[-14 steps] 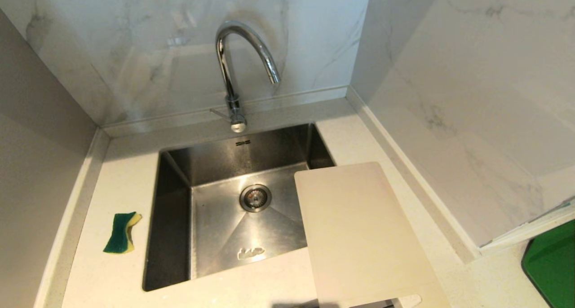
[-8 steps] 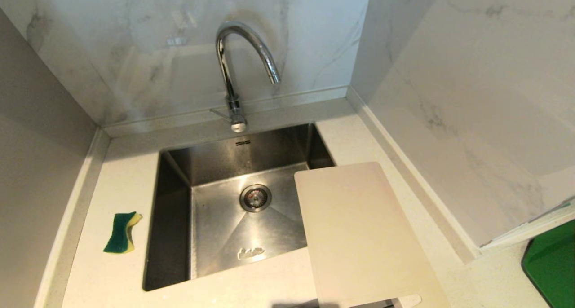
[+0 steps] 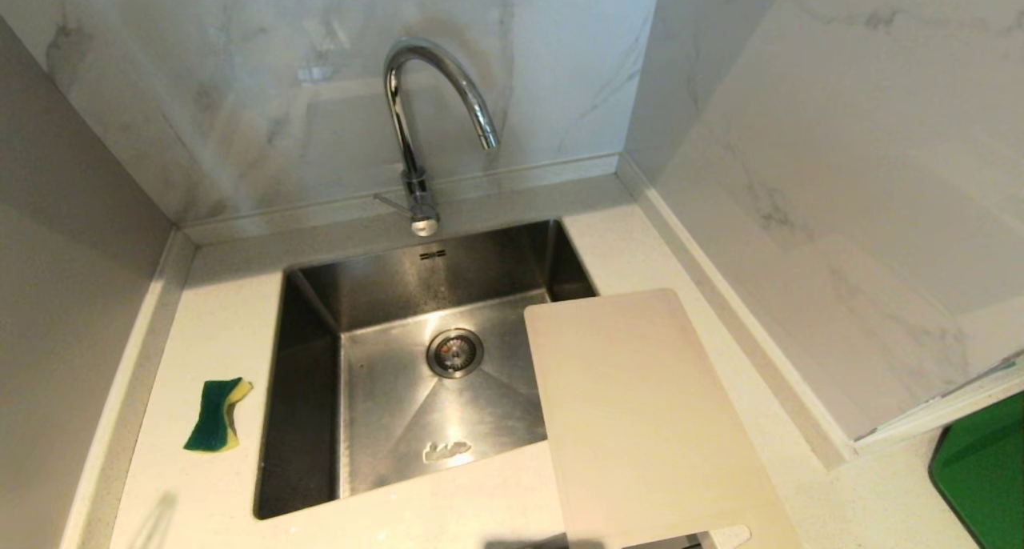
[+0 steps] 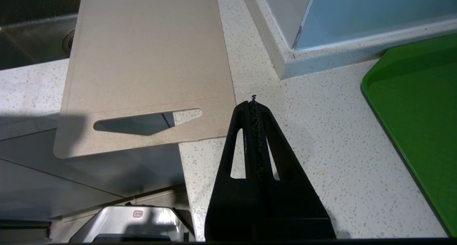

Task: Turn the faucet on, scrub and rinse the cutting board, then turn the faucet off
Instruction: Turn on the tap

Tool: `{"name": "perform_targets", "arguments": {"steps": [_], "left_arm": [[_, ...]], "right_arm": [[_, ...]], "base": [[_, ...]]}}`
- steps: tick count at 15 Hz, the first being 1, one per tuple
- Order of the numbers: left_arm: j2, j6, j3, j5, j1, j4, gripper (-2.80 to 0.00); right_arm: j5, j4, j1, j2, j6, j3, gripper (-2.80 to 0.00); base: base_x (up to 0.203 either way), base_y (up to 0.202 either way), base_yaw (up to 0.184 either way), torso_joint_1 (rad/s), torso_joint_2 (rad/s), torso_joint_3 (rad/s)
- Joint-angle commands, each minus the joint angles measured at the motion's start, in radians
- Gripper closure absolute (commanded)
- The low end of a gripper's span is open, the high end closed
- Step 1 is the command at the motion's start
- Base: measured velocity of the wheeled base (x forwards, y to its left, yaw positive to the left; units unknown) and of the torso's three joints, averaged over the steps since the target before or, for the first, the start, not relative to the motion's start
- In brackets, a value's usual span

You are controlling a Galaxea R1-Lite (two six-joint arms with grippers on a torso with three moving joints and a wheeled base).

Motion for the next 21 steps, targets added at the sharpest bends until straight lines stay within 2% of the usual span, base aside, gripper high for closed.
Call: {"name": "perform_targets", "arguments": {"steps": [1,6,12,18,21], "left_arm": [[0.167,0.029,-0.130,-0.003,0.000,0.000,0.00],[0.352,0.064,-0.366,-0.005,0.001,0.001,0.00],[0.489,0.128,-0.486,0.008,0.002,0.001,0.00],[0.808,0.169,-0.728,0.022,-0.020,0.009,0.00],[0.988,0.160,-0.924,0.093,-0.061,0.039,0.00]], "right_arm": [[0.006,-0.001,0.002,0.000,-0.009,0.000,0.00],[0.003,-0.003,0.002,0.000,-0.007,0.003,0.00],[0.003,-0.004,0.002,0.000,-0.007,0.003,0.00],[0.003,-0.004,0.002,0.000,-0.007,0.003,0.00],[0.003,-0.003,0.002,0.000,-0.007,0.003,0.00]], "base": [[0.000,0.000,0.000,0.000,0.00,0.000],[0.000,0.000,0.000,0.000,0.00,0.000],[0.000,0.000,0.000,0.000,0.00,0.000],[0.000,0.000,0.000,0.000,0.00,0.000],[0.000,0.000,0.000,0.000,0.00,0.000]]}}
